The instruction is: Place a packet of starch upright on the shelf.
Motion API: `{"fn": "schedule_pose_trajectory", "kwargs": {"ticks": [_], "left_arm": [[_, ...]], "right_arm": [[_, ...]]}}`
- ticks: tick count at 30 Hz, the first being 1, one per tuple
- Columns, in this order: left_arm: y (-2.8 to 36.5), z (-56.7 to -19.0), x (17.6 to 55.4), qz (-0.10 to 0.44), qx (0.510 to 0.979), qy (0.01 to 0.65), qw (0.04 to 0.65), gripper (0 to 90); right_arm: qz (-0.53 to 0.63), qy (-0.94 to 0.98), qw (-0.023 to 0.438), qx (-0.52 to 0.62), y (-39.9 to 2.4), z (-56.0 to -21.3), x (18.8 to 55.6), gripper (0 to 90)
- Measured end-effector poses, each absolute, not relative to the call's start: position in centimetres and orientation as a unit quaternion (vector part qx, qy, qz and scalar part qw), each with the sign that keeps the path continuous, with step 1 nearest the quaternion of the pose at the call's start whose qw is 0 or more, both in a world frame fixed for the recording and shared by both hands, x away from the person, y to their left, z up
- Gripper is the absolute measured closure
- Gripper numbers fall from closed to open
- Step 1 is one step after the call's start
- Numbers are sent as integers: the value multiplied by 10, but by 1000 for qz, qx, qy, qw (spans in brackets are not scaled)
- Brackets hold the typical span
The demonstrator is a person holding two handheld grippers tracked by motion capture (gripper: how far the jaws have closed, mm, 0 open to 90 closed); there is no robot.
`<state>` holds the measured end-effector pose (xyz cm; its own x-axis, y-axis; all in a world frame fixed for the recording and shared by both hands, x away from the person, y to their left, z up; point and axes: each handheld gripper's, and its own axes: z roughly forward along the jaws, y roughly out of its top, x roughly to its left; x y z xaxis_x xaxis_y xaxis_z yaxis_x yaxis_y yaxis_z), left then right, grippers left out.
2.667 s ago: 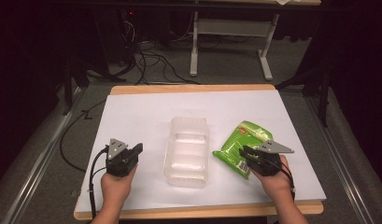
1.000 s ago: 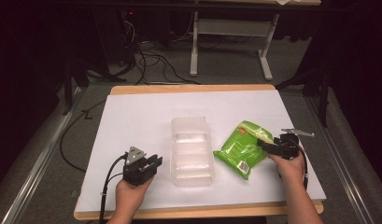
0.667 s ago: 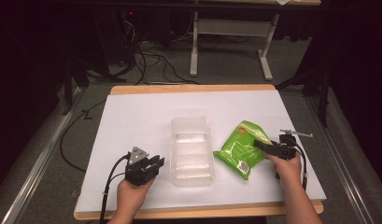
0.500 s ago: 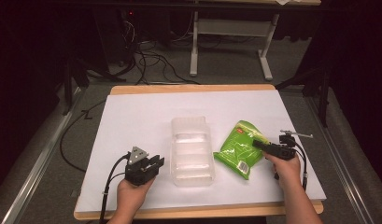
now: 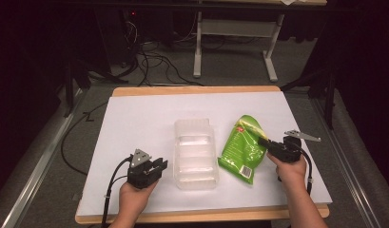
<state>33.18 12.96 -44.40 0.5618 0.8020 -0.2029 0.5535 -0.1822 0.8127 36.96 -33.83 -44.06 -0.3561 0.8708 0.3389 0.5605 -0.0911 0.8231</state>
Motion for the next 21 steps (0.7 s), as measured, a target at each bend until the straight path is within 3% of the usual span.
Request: {"fn": "schedule_pose_trajectory", "kwargs": {"ticks": [9, 13, 21], "left_arm": [[132, -442, 332, 132, 752, 450, 463, 732], [131, -443, 332, 132, 753, 449, 463, 732], [131, -443, 332, 136, 754, 448, 461, 733]], "right_arm": [[542, 651, 205, 490, -309, -407, 351, 866], [552, 644, 256, 463, -293, -389, 341, 869], [549, 640, 283, 457, -279, -391, 337, 866]]}}
